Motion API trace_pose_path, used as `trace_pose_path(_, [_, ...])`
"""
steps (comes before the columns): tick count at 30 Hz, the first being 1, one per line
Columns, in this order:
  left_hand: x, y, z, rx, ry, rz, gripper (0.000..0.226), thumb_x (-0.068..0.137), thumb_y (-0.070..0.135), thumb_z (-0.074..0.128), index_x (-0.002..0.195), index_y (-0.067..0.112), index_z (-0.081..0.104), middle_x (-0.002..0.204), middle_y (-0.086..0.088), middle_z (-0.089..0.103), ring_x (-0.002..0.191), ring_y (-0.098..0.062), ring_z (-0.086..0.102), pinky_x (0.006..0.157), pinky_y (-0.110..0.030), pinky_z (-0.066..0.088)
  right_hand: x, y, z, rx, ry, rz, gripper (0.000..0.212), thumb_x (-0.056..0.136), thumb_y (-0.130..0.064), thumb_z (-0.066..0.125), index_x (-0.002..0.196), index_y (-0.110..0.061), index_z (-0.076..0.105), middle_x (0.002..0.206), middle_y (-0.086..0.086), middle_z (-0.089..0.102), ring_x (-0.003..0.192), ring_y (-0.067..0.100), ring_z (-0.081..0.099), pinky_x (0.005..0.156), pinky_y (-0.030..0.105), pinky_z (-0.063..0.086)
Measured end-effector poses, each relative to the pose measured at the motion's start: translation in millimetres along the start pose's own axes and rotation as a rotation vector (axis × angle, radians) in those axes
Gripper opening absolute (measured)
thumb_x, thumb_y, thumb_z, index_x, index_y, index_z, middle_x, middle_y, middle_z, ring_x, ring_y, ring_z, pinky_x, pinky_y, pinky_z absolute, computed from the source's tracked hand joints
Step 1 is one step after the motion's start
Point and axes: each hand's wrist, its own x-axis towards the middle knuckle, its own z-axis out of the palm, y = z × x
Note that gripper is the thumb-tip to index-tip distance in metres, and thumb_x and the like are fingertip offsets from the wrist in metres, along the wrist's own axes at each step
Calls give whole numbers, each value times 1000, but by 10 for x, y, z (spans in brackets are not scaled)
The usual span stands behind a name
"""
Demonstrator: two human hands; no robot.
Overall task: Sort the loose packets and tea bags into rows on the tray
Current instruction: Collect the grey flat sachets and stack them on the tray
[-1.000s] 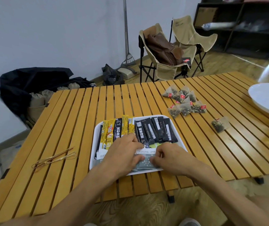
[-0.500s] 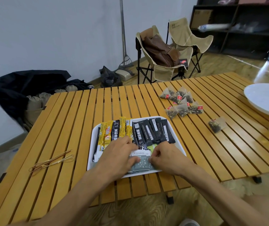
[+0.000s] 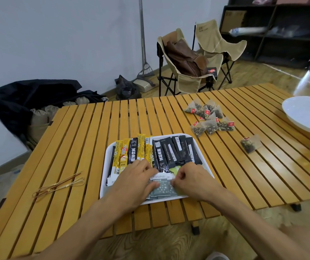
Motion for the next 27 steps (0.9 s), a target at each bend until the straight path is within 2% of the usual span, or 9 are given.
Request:
trace_pose_path(5, [-27, -22, 63, 20, 11, 36, 47, 97, 54, 35, 128, 24, 57, 115, 6, 52, 102, -9, 41, 89, -25, 36, 11, 15, 20, 13, -46, -8, 30, 93, -31, 68, 80, -4, 76, 83, 12, 76, 82, 27, 71, 75, 45, 61])
trace_pose_path(8, [-24, -39, 76, 3, 15, 34, 49, 97, 55, 33, 127, 24, 57, 114, 6, 53, 101, -9, 42, 88, -24, 36, 33, 5, 68, 15, -30, -5, 30, 94, -30, 68, 81, -4, 77, 82, 11, 76, 80, 25, 71, 71, 39, 60])
trace_pose_path(10, [-6, -76, 61, -15, 18, 32, 49, 97, 54, 36, 125, 22, 59, 113, 5, 54, 101, -9, 43, 88, -24, 37, 39, -4, 104, 18, -5, -4, 31, 94, -30, 68, 80, -5, 76, 79, 9, 76, 76, 24, 71, 62, 32, 54])
trace_pose_path(13, [17, -152, 37, -28, 42, 33, 49, 96, 53, 39, 122, 19, 62, 112, 4, 56, 100, -9, 45, 87, -23, 37, 55, -36, 148, 35, 24, -4, 31, 93, -31, 69, 78, -5, 75, 78, 9, 75, 75, 24, 70, 58, 28, 48])
trace_pose_path(18, [49, -205, 43, -9, 66, 11, 50, 95, 54, 41, 122, 18, 65, 109, 4, 56, 99, -11, 46, 86, -25, 40, 81, -68, 165, 46, 61, -6, 29, 93, -32, 69, 79, -8, 76, 82, 8, 75, 79, 23, 69, 68, 33, 53])
trace_pose_path(22, [59, -199, 30, 16, 52, 4, 41, 95, 48, 50, 123, 22, 65, 112, 6, 56, 101, -12, 48, 88, -31, 43, 53, -52, 136, 66, 69, -4, 33, 93, -34, 68, 76, -6, 75, 75, 6, 72, 72, 22, 67, 63, 32, 51])
trace_pose_path(25, [108, -145, -24, 16, 63, -16, 37, 95, 42, 57, 127, 24, 64, 118, 6, 55, 108, -14, 49, 91, -30, 38, 42, -58, 87, 74, 92, 1, 34, 95, -34, 65, 79, -7, 75, 80, 8, 74, 77, 24, 69, 67, 36, 57])
trace_pose_path(27, [164, -111, -84, 29, 68, -24, 36, 95, 40, 57, 128, 26, 64, 119, 6, 54, 110, -14, 48, 93, -31, 36, 44, -47, 21, 62, 108, -1, 33, 95, -34, 65, 79, -7, 75, 79, 9, 74, 77, 25, 69, 63, 35, 55])
